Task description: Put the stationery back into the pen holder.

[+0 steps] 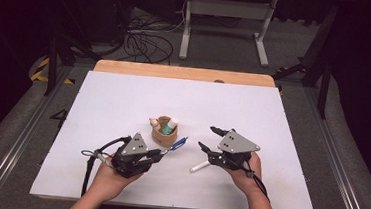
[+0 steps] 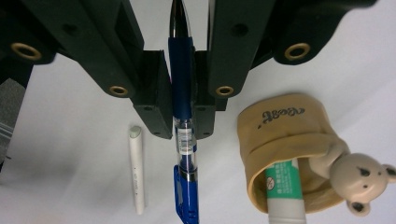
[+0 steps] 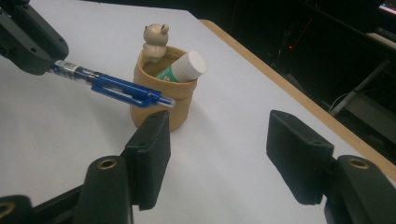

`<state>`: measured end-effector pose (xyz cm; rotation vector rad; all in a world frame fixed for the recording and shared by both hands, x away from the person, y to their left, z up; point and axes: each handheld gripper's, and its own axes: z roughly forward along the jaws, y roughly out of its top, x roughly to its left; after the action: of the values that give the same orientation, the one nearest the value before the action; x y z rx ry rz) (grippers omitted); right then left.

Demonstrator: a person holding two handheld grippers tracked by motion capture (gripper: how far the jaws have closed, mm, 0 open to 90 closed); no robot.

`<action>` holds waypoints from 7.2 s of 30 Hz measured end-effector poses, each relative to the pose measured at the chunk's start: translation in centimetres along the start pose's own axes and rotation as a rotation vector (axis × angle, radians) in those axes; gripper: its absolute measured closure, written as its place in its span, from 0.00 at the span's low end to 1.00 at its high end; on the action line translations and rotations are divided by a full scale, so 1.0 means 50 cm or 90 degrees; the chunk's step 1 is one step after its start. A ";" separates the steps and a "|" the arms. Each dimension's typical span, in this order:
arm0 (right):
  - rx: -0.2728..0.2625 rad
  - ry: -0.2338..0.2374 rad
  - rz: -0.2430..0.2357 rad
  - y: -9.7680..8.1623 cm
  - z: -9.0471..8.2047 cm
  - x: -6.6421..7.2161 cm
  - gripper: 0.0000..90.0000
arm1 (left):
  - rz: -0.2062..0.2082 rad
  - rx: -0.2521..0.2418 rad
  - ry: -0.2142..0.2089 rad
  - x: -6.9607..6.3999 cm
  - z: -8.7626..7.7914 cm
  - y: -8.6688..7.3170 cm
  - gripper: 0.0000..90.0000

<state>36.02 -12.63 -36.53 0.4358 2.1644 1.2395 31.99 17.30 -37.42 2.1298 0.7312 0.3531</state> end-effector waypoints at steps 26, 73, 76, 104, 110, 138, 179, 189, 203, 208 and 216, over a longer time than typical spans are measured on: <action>0.025 -0.002 -0.123 0.004 0.025 0.044 0.53 | 0.024 0.005 -0.027 0.005 0.067 0.065 0.88; 0.107 -0.065 -0.446 -0.009 0.067 0.121 0.89 | 0.068 0.013 -0.031 -0.010 0.094 0.103 0.69; 0.116 -0.057 -0.423 -0.009 0.065 0.113 0.89 | 0.066 -0.001 -0.028 -0.006 0.087 0.098 0.64; -0.029 -0.037 -0.073 0.004 0.055 0.065 0.89 | 0.039 -0.035 0.029 0.052 0.006 0.007 0.37; -0.067 -0.017 -0.023 0.010 0.056 0.064 0.89 | 0.027 -0.041 0.041 0.066 -0.008 -0.008 0.35; -0.217 0.047 0.135 0.073 0.124 0.067 0.89 | 0.022 -0.050 0.071 0.091 -0.009 -0.037 0.23; -0.142 -0.013 0.098 0.040 0.231 0.049 0.88 | 0.021 -0.050 0.072 0.092 -0.010 -0.038 0.24; -0.130 -0.013 0.115 0.044 0.239 0.038 0.85 | 0.016 -0.050 0.070 0.091 -0.009 -0.039 0.24; -0.111 -0.017 0.125 0.045 0.243 0.031 0.76 | 0.018 -0.050 0.071 0.092 -0.008 -0.039 0.24; -0.108 -0.011 0.139 0.042 0.240 0.026 0.63 | 0.004 -0.060 0.064 0.092 -0.008 -0.039 0.24; -0.110 0.001 0.154 0.042 0.226 0.020 0.46 | 0.002 -0.066 0.067 0.093 -0.008 -0.039 0.24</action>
<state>42.49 -3.48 -39.40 0.6373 2.0281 1.5447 34.74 21.34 -38.74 2.0265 0.7526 0.4975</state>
